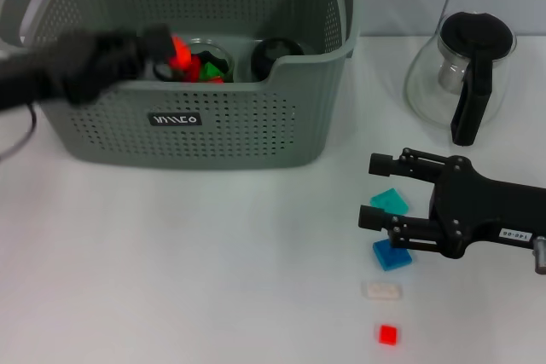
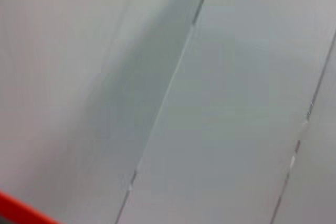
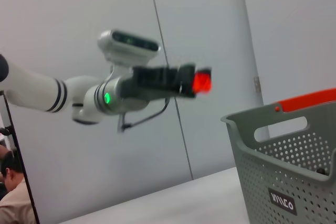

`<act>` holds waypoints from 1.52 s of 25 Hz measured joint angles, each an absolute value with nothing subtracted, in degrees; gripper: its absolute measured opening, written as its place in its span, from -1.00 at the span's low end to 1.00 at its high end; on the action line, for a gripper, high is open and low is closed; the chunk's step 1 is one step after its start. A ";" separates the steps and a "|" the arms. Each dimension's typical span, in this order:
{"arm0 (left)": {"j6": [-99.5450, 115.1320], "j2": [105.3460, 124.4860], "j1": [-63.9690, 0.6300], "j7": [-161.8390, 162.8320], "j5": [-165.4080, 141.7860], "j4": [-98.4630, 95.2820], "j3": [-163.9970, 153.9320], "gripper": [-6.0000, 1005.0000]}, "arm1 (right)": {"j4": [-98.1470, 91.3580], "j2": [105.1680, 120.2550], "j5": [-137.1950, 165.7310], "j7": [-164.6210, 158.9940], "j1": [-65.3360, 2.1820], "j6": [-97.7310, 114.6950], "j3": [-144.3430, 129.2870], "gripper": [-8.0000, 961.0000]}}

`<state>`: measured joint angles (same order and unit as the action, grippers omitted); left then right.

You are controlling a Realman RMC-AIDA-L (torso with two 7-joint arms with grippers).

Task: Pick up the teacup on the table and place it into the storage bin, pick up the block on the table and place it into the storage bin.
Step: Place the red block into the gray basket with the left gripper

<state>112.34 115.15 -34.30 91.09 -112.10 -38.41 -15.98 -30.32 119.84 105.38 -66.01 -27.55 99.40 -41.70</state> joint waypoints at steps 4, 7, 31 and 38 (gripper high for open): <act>108.97 114.09 -37.38 98.61 -110.85 -41.26 -16.31 -0.58 | -30.32 119.88 105.25 -66.01 -27.80 99.40 -41.87 0.67; 103.92 112.86 -39.99 102.78 -111.17 -42.08 -17.36 -0.57 | -30.32 119.88 105.18 -66.01 -27.96 99.41 -41.97 0.67; 60.96 117.70 -43.18 115.19 -126.15 -51.77 -50.19 -0.51 | -30.23 119.97 105.12 -66.00 -27.87 99.40 -41.62 0.68; 61.62 118.30 -40.69 116.34 -124.93 -54.78 -49.53 -0.28 | -30.23 119.97 105.12 -66.01 -27.91 99.41 -41.57 0.67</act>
<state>61.62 118.30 -40.69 116.34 -124.93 -54.78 -49.53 -30.23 119.97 105.12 -66.01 -27.91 99.41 -41.57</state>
